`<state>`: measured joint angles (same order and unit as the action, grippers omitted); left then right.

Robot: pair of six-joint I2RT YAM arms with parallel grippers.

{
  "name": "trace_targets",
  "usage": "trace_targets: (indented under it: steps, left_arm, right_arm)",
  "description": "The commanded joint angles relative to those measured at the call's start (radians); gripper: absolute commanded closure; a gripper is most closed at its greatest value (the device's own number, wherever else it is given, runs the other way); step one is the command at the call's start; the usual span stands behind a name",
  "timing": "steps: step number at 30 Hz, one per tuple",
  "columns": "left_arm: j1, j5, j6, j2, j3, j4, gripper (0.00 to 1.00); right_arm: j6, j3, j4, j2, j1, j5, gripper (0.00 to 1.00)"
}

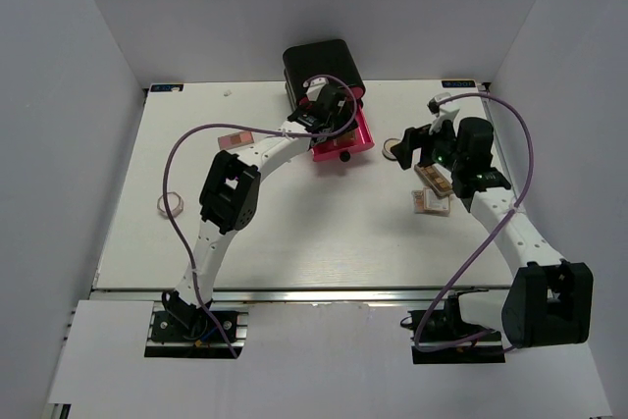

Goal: Organize the makeup

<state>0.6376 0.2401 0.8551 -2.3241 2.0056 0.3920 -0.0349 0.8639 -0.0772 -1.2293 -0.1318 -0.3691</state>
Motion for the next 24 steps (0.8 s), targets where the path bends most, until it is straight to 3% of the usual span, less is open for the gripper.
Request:
trace_targets:
  steps: [1,2,7,15,22,24]
  left_arm:
    - [0.007,-0.019,0.033,0.017,0.058,0.001,0.23]
    - [0.007,-0.022,0.038,0.017,0.059,-0.005,0.02]
    - [0.010,-0.044,0.029,0.028,0.059,-0.022,0.02]
    - [0.014,-0.087,-0.020,0.112,0.032,-0.064,0.02]
    - [0.016,-0.050,-0.200,0.328,-0.117,-0.097,0.02]
    - [0.014,0.011,-0.269,0.432,-0.224,-0.125,0.02]
  right_arm:
    - [-0.031,-0.020,-0.029,0.037,0.009,0.015,0.11]
    - [-0.039,-0.019,-0.018,0.039,0.009,0.027,0.11]
    - [-0.138,-0.029,0.010,0.027,0.012,0.073,0.11]
    - [-0.252,0.190,0.262,-0.214,0.061,0.179,0.13]
    - [-0.437,0.323,0.427,-0.404,0.097,0.252,0.11]
    - [-0.465,0.363,0.457,-0.458,0.100,0.266,0.11]
